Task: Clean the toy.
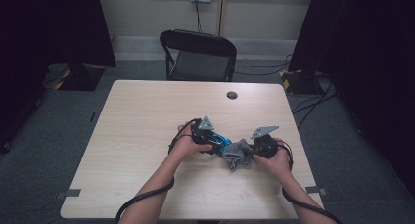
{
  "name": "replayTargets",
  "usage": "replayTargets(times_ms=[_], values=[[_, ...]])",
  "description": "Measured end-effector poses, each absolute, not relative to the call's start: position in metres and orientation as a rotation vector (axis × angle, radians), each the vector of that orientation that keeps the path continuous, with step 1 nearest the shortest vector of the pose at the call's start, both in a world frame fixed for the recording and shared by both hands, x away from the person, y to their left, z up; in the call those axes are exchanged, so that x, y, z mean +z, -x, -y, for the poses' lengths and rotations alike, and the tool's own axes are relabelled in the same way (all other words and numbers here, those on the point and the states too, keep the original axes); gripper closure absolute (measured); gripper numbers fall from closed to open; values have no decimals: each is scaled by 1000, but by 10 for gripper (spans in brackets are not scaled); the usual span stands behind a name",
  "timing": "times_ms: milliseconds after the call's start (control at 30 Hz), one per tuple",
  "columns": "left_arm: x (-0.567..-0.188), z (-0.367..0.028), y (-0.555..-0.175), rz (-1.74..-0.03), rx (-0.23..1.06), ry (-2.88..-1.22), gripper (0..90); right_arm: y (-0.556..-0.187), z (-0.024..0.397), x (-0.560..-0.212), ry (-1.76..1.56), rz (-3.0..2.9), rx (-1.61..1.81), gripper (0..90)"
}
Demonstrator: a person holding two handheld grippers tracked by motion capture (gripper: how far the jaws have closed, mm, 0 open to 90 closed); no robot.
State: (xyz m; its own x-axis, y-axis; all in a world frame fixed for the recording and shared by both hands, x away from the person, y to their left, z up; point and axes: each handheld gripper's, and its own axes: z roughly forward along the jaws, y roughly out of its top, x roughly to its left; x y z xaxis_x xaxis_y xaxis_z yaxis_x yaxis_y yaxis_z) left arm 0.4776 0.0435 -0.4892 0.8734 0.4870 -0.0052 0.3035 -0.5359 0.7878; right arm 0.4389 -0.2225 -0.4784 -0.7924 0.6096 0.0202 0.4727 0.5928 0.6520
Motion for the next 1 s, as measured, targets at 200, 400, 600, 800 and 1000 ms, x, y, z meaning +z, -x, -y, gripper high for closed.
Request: replayTargets(times_ms=[200,400,600,800,1000], values=[[-489,-42,-477,-573,266,-2170,123,-453,225,-477,-966,-2577,947,759],[-489,-42,-477,-573,264,-2171,124,-463,223,-476,-1010,-2541,921,759],[-490,-43,-477,-571,265,-2164,123,-471,224,-474,-1026,-2506,906,758],[-490,-43,-477,-569,264,-2164,124,-477,227,-472,-1062,-2473,908,759],[-490,-43,-477,-567,264,-2160,124,-482,229,-470,-1095,-2421,916,758]])
